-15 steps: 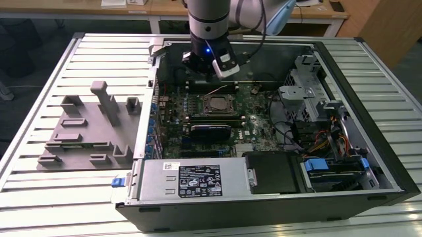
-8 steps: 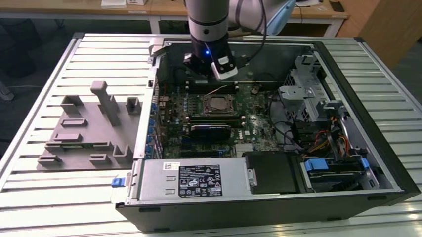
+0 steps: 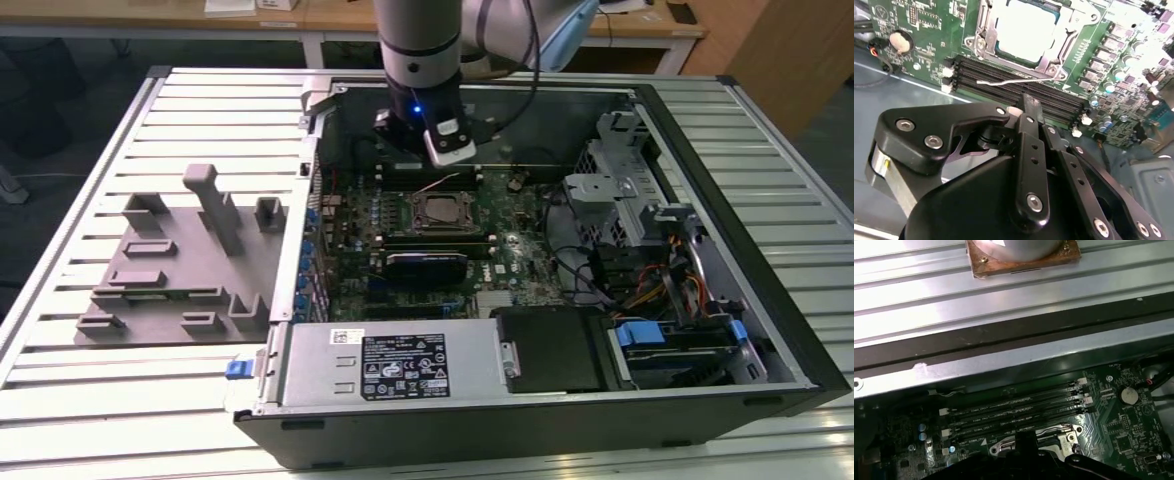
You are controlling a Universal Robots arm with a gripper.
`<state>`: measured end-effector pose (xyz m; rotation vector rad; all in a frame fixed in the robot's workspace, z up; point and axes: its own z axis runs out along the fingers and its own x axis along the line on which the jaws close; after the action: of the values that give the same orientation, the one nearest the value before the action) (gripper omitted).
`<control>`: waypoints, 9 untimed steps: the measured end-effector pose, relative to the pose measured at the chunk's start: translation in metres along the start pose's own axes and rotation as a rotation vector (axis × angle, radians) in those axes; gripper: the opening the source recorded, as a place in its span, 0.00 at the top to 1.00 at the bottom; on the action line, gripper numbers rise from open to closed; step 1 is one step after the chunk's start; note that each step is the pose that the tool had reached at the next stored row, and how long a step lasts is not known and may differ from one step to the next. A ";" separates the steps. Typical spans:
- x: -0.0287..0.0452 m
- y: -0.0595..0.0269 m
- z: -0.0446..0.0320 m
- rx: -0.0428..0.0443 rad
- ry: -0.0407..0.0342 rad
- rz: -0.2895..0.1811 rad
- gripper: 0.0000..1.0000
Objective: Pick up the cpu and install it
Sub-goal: 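Install the first cpu locking lever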
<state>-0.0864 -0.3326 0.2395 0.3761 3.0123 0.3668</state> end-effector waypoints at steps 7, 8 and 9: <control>-0.0004 -0.0008 0.0037 -0.0042 -0.0318 0.029 0.89; -0.0005 -0.0009 0.0042 -0.0050 -0.0364 0.032 0.89; -0.0008 -0.0009 0.0048 -0.0060 -0.0408 0.034 0.89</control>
<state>-0.0853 -0.3326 0.2347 0.4299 2.9677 0.3661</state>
